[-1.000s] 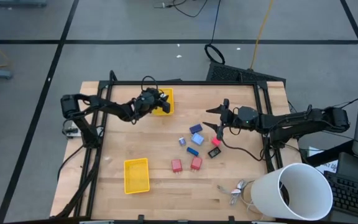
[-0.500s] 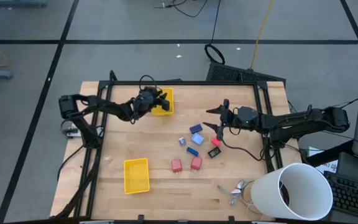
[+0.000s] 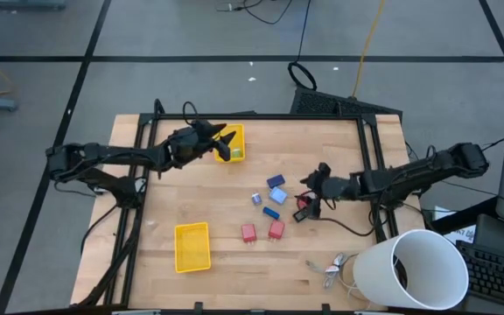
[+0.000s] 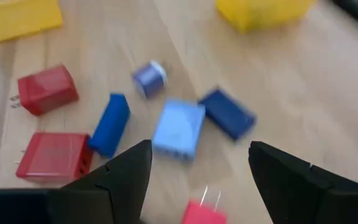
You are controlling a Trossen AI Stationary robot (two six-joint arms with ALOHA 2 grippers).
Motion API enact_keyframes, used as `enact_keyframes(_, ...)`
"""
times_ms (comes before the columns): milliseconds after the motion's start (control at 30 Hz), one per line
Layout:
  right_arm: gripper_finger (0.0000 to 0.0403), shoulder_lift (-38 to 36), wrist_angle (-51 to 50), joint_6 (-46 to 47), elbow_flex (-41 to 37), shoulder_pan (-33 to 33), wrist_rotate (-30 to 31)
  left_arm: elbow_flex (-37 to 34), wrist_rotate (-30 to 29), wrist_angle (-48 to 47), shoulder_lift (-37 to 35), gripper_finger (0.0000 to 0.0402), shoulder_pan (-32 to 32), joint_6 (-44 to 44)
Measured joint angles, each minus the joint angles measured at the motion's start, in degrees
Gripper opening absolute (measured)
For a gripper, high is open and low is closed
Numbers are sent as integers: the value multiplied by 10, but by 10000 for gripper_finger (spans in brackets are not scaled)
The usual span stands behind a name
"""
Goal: Pick & Place Office items
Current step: Put the pink charger adapter into the top yellow bin
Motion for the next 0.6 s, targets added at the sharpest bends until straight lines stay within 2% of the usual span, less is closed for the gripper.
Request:
enact_keyframes(200,256,36,-74,75,0,18,1,0,0,2,-6,248,-12,2)
enact_keyframes(600,256,143,-60,78,0,21,-1,0,2,-8,-6,251,-21,-8)
